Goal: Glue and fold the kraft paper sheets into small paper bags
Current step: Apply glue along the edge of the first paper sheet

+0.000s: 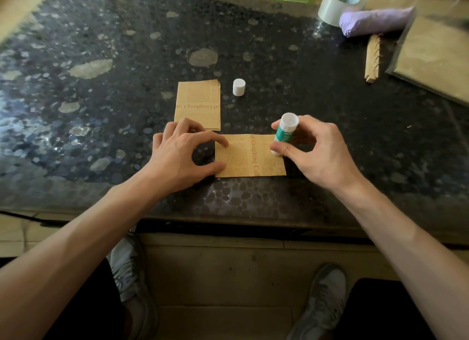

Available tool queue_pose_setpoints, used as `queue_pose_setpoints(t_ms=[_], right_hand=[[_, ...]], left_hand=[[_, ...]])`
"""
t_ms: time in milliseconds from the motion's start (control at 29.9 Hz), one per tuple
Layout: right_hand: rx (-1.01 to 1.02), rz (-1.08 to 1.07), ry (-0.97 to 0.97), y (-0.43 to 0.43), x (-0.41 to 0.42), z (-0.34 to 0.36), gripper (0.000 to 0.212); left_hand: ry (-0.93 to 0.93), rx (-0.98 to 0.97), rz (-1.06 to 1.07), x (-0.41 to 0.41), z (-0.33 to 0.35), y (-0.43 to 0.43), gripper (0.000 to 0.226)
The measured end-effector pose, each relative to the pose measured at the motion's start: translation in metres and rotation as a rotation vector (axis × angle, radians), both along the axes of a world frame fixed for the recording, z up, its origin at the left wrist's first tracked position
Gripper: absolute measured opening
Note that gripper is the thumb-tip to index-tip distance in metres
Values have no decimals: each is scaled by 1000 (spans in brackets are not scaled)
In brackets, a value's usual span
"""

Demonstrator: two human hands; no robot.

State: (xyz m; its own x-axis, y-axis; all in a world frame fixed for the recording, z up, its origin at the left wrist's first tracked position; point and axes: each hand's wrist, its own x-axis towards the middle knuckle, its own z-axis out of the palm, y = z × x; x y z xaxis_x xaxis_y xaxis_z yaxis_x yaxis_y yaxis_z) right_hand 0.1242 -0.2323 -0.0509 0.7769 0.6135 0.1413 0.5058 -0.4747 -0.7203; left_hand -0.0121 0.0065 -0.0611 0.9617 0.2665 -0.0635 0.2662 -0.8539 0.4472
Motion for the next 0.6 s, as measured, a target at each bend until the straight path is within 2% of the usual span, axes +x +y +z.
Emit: queue_pose_setpoints(t_ms=[167,367,601], right_hand=[[16,-27,32,-7,0,3,35],[-2,45,99,-10,2,5,27],[-25,118,135,-14,3,9,28]], left_hand=[[5,-3,1,0,1,0,48],[11,-3,1,1,2,-1,49],[-3,0,4,1,0,0,47]])
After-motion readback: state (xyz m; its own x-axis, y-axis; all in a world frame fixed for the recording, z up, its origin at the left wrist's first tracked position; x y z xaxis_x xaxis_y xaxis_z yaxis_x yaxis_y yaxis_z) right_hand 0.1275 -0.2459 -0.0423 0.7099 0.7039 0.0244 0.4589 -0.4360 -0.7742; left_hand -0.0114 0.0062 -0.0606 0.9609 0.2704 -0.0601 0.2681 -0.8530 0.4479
